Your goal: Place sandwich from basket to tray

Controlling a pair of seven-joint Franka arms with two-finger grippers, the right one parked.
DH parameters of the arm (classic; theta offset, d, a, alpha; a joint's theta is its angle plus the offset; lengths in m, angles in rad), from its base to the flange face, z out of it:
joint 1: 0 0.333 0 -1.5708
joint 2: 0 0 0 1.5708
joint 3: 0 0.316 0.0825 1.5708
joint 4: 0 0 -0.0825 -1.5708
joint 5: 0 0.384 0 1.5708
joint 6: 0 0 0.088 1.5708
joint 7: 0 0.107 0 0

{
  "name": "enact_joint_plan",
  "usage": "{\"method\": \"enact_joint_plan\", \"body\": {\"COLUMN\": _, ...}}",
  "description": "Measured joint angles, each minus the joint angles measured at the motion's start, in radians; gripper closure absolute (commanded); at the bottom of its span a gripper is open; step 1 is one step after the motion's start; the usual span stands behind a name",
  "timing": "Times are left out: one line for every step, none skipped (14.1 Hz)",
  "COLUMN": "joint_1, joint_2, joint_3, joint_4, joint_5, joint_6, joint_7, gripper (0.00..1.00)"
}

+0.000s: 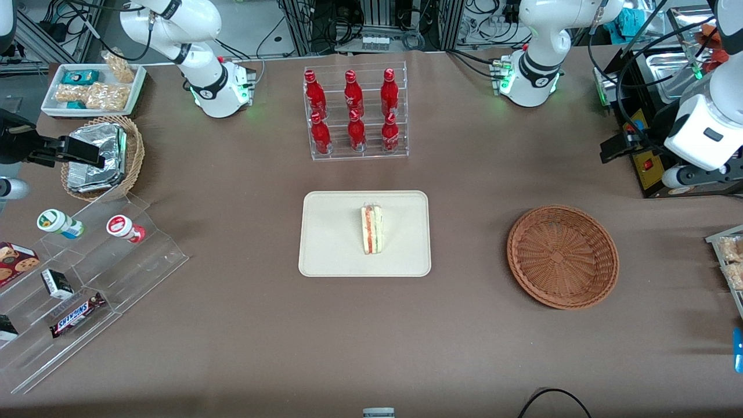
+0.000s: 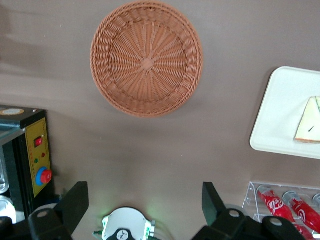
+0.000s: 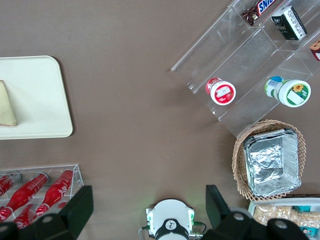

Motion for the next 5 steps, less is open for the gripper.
{"method": "enact_joint_plan", "body": {"joint_1": 0.0, "joint_2": 0.002, "joint_3": 0.0, "joint_4": 0.0, "joint_5": 0.0, "joint_6": 0.008, "joint_7": 0.002, "gripper": 0.0}}
{"method": "enact_joint_plan", "body": {"joint_1": -0.001, "joint_2": 0.005, "joint_3": 0.0, "joint_4": 0.0, "joint_5": 0.0, "joint_6": 0.021, "joint_7": 0.004, "gripper": 0.0}}
{"method": "enact_joint_plan", "body": {"joint_1": -0.003, "joint_2": 0.009, "joint_3": 0.0, "joint_4": 0.0, "joint_5": 0.0, "joint_6": 0.038, "joint_7": 0.004, "gripper": 0.0}}
{"method": "enact_joint_plan", "body": {"joint_1": -0.004, "joint_2": 0.012, "joint_3": 0.0, "joint_4": 0.0, "joint_5": 0.0, "joint_6": 0.053, "joint_7": 0.005, "gripper": 0.0}}
{"method": "enact_joint_plan", "body": {"joint_1": -0.004, "joint_2": 0.013, "joint_3": 0.0, "joint_4": 0.0, "joint_5": 0.0, "joint_6": 0.06, "joint_7": 0.005, "gripper": 0.0}}
